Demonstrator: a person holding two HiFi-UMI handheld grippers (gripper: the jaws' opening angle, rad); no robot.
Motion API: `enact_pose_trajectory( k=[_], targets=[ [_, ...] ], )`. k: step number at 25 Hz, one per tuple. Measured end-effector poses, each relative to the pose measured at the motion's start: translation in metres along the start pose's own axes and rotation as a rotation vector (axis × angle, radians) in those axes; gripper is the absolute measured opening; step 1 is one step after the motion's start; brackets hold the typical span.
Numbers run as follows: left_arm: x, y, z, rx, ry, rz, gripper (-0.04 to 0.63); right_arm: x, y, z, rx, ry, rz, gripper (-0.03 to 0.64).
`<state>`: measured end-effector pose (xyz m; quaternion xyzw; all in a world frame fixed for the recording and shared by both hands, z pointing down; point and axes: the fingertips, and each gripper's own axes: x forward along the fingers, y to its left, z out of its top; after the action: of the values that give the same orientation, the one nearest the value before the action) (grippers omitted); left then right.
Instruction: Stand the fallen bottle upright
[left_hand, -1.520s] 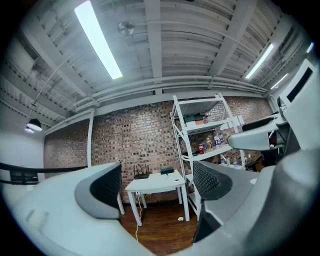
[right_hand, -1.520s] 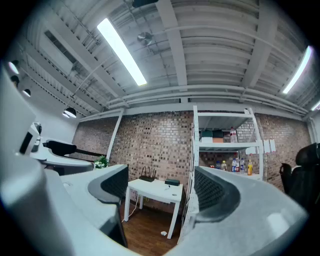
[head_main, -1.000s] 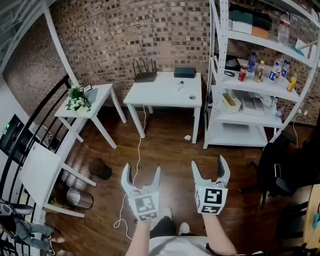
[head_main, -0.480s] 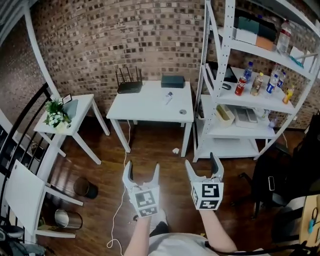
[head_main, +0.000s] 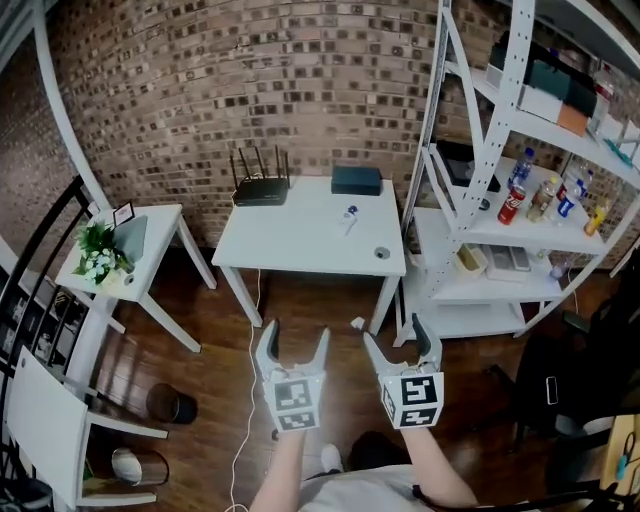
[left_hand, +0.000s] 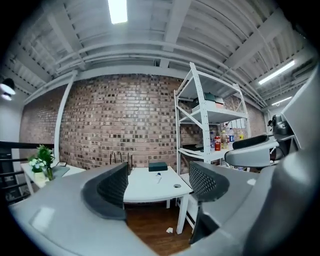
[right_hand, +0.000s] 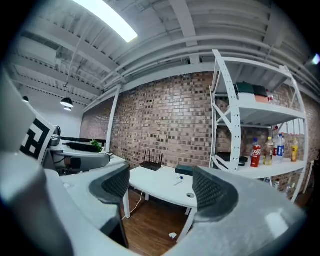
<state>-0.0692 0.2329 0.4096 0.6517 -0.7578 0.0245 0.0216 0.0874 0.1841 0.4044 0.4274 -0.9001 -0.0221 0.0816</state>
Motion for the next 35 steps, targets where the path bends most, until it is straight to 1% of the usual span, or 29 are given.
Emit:
enact_pose_trajectory(
  k=[3,6,10,13,16,18,21,23,26,28,32,34,35],
  targets=[
    [0.037,0.009,-0.003,-0.009,0.013,-0.017,0.402,0.038,-0.011,-0.007,0.016,0.034,0.007,0.379],
    [0.081,0.02,-0.005,0.0,0.026,-0.027,0.402,0.088,-0.025,-0.008,0.033,0.038,-0.009,0.379],
    [0.156,0.032,-0.012,0.015,0.044,-0.025,0.402,0.164,-0.045,-0.012,0.041,0.046,0.013,0.379],
    [0.22,0.028,0.0,0.038,0.047,-0.049,0.402,0.217,-0.077,0.0,0.053,0.039,0.008,0.379],
    [0.28,0.033,0.015,0.055,0.043,-0.048,0.395,0.271,-0.105,0.017,0.058,0.012,0.013,0.379],
    [0.317,0.035,0.015,0.06,0.061,-0.052,0.394,0.304,-0.119,0.02,0.078,0.004,0.033,0.379],
    [0.364,0.036,0.012,0.071,0.084,-0.057,0.394,0.351,-0.135,0.018,0.096,-0.02,0.111,0.379],
    [0.385,0.04,0.005,0.086,0.11,-0.058,0.393,0.376,-0.143,0.008,0.122,-0.001,0.126,0.364],
    [0.418,0.052,-0.011,0.079,0.156,-0.071,0.39,0.407,-0.152,-0.012,0.156,0.061,0.106,0.357],
    [0.45,0.059,-0.018,0.068,0.173,-0.097,0.39,0.43,-0.16,-0.021,0.17,0.091,0.08,0.356],
    [0.523,0.064,-0.02,0.072,0.161,-0.186,0.39,0.484,-0.183,-0.026,0.161,0.122,0.007,0.356],
    [0.555,0.065,-0.017,0.071,0.142,-0.227,0.388,0.506,-0.197,-0.021,0.163,0.138,-0.036,0.356],
    [0.571,0.066,-0.016,0.065,0.131,-0.244,0.377,0.517,-0.204,-0.014,0.173,0.134,-0.055,0.356]
  ],
)
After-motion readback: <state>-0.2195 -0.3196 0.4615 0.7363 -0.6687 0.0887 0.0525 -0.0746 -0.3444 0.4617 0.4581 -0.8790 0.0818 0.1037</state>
